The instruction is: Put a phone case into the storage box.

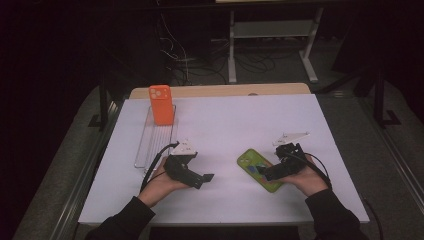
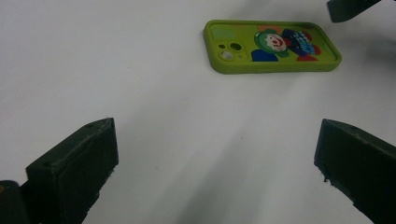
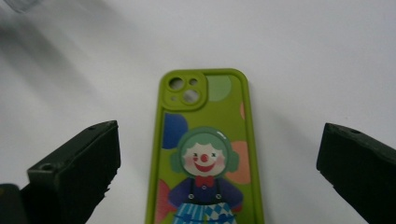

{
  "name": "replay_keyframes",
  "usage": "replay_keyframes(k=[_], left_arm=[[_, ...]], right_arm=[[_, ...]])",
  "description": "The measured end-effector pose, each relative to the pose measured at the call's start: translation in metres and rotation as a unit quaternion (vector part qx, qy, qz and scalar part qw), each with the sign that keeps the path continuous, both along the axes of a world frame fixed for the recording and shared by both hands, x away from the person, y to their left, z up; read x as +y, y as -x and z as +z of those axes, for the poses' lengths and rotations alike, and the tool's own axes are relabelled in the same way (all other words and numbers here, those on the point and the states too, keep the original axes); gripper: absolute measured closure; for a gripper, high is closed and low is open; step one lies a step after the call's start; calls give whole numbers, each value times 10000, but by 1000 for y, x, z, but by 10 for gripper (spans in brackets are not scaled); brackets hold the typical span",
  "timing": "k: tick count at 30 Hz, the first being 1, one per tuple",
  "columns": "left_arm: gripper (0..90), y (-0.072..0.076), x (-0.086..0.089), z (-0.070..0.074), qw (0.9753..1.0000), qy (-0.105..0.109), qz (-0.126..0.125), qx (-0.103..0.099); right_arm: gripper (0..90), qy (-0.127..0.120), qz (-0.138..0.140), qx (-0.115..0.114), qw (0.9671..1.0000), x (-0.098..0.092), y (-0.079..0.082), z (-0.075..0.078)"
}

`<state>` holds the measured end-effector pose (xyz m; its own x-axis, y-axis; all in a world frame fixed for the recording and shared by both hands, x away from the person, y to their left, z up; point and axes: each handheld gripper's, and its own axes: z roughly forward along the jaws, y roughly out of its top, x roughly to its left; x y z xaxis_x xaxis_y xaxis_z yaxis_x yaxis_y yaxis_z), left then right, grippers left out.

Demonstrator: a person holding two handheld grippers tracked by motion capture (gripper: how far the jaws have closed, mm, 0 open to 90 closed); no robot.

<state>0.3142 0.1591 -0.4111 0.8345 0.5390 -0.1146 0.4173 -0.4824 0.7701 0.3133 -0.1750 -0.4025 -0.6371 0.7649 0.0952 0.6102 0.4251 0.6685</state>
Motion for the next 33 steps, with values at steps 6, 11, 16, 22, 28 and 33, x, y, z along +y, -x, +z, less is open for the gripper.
replay_keyframes(k=[6,11,16,22,28,33], left_arm=[[0,0,0,0,10000,22,14,20],[0,0,0,0,10000,31,20,20],[0,0,0,0,10000,33,20,20],[0,0,0,0,10000,36,18,26],[0,0,0,0,10000,34,15,24],[0,0,0,0,10000,42,26,29]], right_arm=[[0,239,-52,220,9995,1,-4,-8],[0,443,46,316,9985,2,-5,-17],[0,580,112,478,9971,4,-3,-22],[22,722,280,599,9952,9,0,-29],[62,803,293,721,9937,11,2,-33],[101,903,365,645,9932,14,4,-35]])
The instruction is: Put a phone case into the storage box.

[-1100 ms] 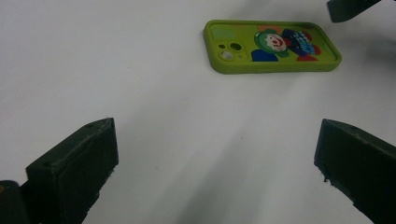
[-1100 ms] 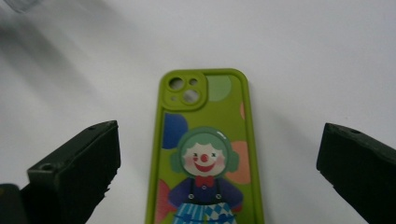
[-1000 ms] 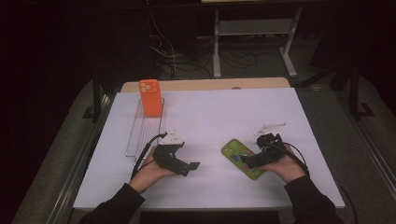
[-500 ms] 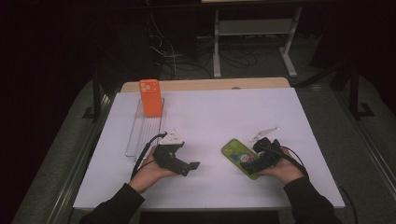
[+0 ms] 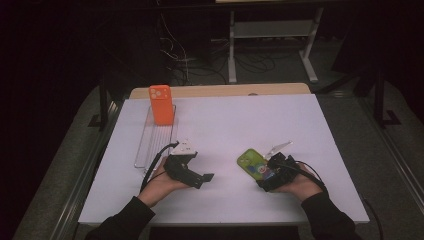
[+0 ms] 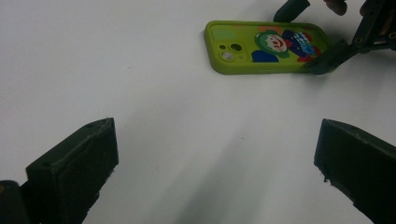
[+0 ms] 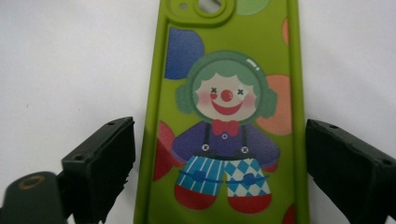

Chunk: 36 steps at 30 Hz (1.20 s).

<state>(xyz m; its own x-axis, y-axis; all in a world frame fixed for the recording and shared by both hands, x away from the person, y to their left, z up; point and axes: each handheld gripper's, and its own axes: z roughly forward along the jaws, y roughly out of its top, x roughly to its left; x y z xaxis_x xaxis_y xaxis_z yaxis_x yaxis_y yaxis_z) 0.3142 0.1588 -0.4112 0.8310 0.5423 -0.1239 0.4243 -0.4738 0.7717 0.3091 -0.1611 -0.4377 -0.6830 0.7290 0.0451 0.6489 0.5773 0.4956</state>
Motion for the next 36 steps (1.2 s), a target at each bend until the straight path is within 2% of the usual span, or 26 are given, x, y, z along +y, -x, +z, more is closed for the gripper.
replay_keyframes(k=[3,8,19,24,30,33,35,36], left_arm=[[0,0,0,0,10000,6,2,1],[0,0,0,0,10000,-6,1,-2],[0,-2,1,1,10000,33,-14,12],[0,-5,-1,6,9997,-40,-227,54],[0,-13,-7,22,9978,-9,-666,27],[0,-18,-10,32,9966,-59,-812,-96],[0,-24,-11,39,9957,-13,-918,-153],[0,-26,-12,41,9950,-31,-979,-200]], right_arm=[[126,125,53,-112,9998,1,0,-1],[130,96,-23,-11,10000,1,0,-2],[153,67,-70,28,9999,0,0,-1],[153,95,142,-7,9999,-2,-4,2],[154,33,581,-87,9983,-4,-13,18],[153,-16,843,-96,9964,-2,-18,27],[153,-46,1046,-122,9944,-1,-21,33],[153,-16,1232,-187,9922,0,-23,35]])
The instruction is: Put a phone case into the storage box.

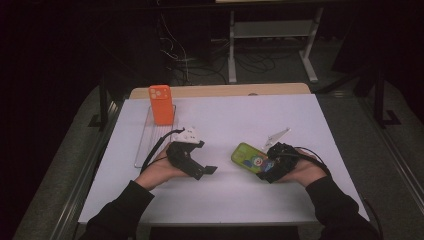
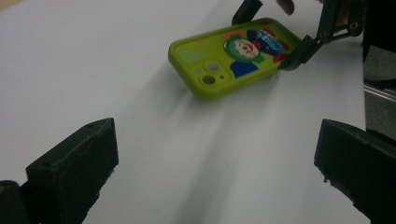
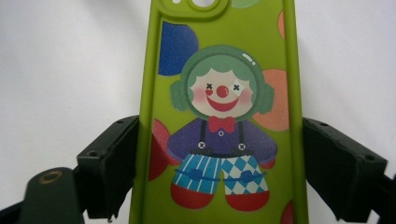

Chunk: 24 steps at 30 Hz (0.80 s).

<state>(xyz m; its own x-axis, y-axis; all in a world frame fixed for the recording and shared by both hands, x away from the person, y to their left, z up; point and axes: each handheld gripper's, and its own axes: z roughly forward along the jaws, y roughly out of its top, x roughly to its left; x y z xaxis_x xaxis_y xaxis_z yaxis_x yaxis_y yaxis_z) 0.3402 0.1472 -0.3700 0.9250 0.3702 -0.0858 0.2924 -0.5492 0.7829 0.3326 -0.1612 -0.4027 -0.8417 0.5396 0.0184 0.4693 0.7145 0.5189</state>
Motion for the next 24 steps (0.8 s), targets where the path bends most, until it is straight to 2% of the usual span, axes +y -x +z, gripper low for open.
replay_keyframes(k=[3,5,8,10,12,13,19,22,23,24], left_arm=[[0,-6,-3,5,9998,-12,-201,8],[0,-8,-4,9,9992,-30,-398,-74],[0,-12,-8,14,9977,-3,-675,-67],[0,-13,-11,15,9964,24,-843,12],[0,-15,-13,16,9950,-68,-997,-33],[0,-14,-15,15,9950,-14,-999,0],[0,-17,-20,13,9912,-159,-1313,-36],[0,-16,-23,13,9892,-186,-1451,19],[0,-17,-24,14,9873,-224,-1570,-16],[0,-17,-26,13,9865,-245,-1620,24]], right_arm=[[153,-1,242,-92,9997,3,-5,5],[153,-58,404,-78,9991,7,-7,8],[153,-71,723,-111,9973,15,-9,11],[153,-56,987,-155,9950,22,-10,14],[153,-35,1133,-161,9934,27,-11,17],[153,-20,1226,-159,9923,29,-12,18],[153,26,1690,-94,9856,47,-16,29],[153,42,1892,-55,9819,54,-17,32],[153,53,1964,-53,9805,57,-17,33],[153,58,2034,-67,9791,59,-17,34]])
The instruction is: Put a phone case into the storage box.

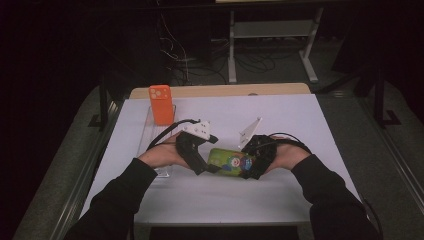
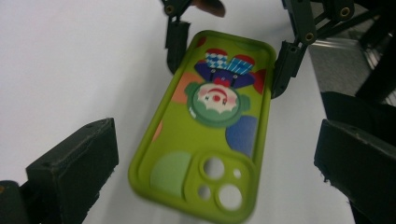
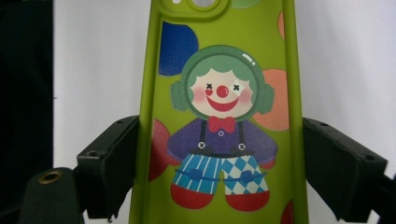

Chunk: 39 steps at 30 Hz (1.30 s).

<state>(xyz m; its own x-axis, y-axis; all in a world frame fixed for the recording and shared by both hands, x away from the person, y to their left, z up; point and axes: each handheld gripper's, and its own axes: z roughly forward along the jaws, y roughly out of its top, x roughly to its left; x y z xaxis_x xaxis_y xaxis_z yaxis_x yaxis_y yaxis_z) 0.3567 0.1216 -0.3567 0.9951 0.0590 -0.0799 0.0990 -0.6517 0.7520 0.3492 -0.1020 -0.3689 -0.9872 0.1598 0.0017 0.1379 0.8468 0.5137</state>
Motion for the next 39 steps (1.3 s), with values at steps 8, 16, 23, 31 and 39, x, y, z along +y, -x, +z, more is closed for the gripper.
replay_keyframes(k=[8,16,23,31,39], left_arm=[[0,4,-14,-10,9989,-370,-296,20],[42,5,-19,-19,9969,-665,-411,80],[84,5,-21,-21,9960,-776,-437,29],[137,4,-19,-20,9958,-767,-497,-69],[151,7,-20,-21,9958,-781,-472,19]], right_arm=[[153,-5,320,11,9995,15,2,7],[153,32,465,-20,9989,20,3,12],[152,48,484,-3,9988,22,4,12],[152,22,508,11,9987,22,4,12],[142,44,466,-1,9989,21,7,11]])
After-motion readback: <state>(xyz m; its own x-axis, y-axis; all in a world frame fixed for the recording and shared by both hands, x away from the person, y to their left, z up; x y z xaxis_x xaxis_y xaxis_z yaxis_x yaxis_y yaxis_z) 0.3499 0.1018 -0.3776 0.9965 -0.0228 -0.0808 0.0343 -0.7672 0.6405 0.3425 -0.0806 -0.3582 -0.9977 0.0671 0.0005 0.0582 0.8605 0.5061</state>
